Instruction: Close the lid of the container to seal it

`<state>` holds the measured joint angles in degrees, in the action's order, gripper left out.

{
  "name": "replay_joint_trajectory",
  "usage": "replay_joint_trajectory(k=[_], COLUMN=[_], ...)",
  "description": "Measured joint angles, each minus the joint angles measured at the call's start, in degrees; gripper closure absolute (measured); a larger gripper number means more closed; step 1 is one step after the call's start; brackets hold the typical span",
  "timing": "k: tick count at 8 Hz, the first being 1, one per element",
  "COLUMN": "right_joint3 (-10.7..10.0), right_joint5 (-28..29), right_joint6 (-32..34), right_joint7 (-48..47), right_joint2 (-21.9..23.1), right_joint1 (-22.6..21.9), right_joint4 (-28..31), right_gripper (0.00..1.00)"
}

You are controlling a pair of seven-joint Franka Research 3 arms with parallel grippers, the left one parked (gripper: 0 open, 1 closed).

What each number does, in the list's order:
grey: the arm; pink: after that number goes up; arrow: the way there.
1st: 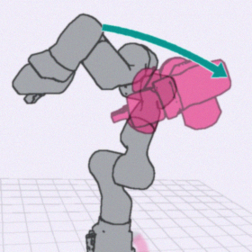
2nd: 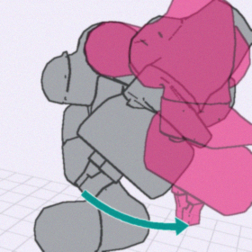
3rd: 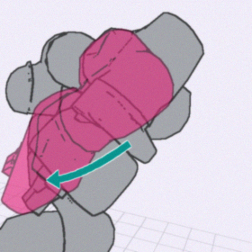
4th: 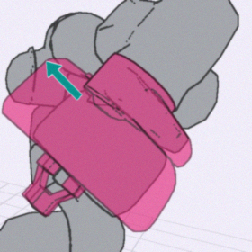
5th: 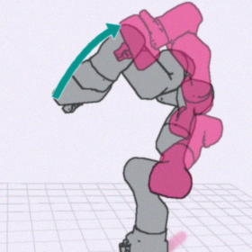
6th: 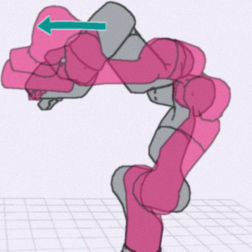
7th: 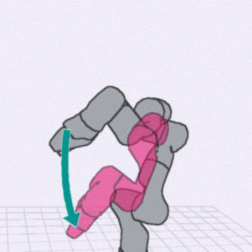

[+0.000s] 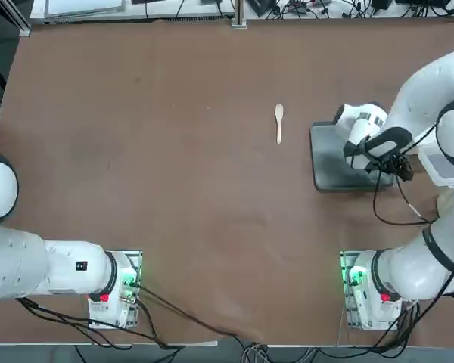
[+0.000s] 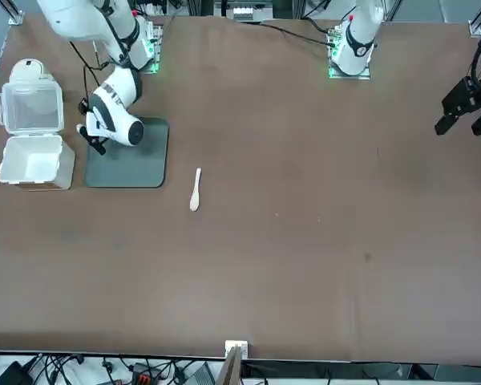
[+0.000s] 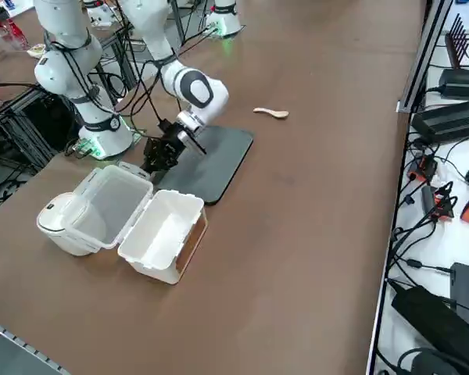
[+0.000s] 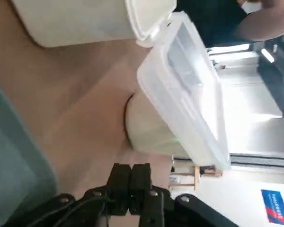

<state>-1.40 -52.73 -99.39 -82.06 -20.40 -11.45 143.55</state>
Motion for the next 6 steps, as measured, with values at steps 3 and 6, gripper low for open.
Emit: replay_joint_trajectory(k=[3,6], right_joint3=[-0.6,-0.4], right_joint5=[-10.1,-14.3], right_joint6=[0.3,0.2], right_joint7=[-2.3,-4.1], right_joint2=[-0.4,-0.4], right_joint1=[5.9,9.2], right_joint4=[2.5,3.7], right_gripper=[0.98,0.98])
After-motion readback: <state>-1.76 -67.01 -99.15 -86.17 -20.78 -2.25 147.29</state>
